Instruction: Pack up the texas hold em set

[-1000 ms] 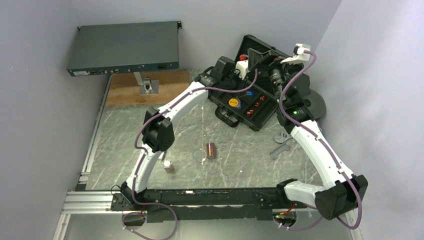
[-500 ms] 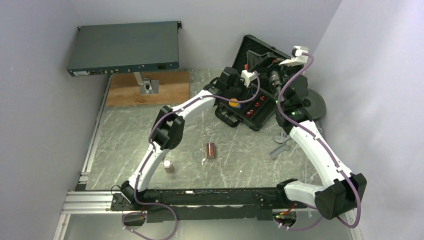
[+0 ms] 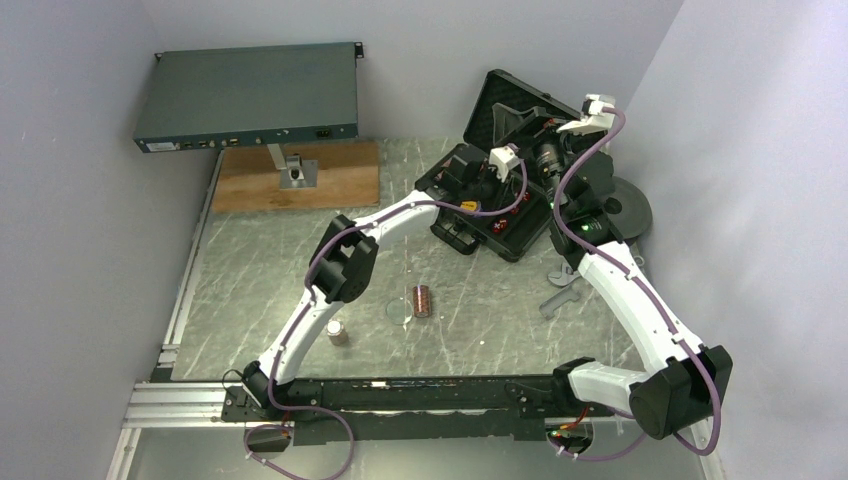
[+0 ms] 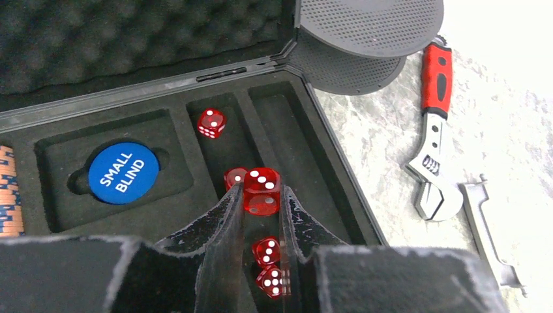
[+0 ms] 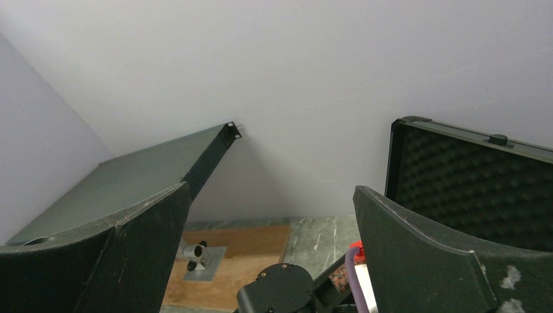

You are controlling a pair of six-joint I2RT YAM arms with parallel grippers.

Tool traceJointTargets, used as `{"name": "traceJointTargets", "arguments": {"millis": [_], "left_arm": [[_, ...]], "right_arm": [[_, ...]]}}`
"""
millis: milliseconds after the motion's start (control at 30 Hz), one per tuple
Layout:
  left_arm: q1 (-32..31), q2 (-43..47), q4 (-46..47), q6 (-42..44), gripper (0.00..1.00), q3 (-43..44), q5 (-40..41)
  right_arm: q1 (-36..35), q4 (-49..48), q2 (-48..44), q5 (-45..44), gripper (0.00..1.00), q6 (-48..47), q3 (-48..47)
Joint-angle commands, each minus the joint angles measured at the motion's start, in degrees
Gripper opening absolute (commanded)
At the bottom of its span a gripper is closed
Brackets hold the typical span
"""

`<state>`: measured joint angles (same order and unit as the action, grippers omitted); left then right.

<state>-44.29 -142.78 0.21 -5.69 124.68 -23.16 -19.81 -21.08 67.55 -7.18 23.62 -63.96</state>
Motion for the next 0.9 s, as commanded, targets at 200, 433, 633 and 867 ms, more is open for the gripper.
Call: {"name": "traceJointTargets", "arguments": {"millis": [200, 433, 633, 867], "left_arm": [[0.28, -0.53, 5.81, -2.04, 0.07, -1.57, 3.22], [0.22, -0.29, 5.19, -1.92, 0.07, -1.65, 1.73], [0.26, -1.13, 4.08, -2.88, 0.11, 0.09, 0.42], [0.21, -1.21, 4.37, -3.58, 0.18, -0.09, 0.95]], "right_arm": [[-0.14, -3.20, -0.36, -0.55, 1.00, 0.88, 0.22], [-0.14, -3.09, -0.30, -0.47, 1.00, 1.33, 0.29], [-0.14, -3.35, 0.15, -0.13, 1.00, 1.69, 0.38], [-0.14, -3.33, 0.44, -0.12, 1.00, 1.77, 0.33]]}}
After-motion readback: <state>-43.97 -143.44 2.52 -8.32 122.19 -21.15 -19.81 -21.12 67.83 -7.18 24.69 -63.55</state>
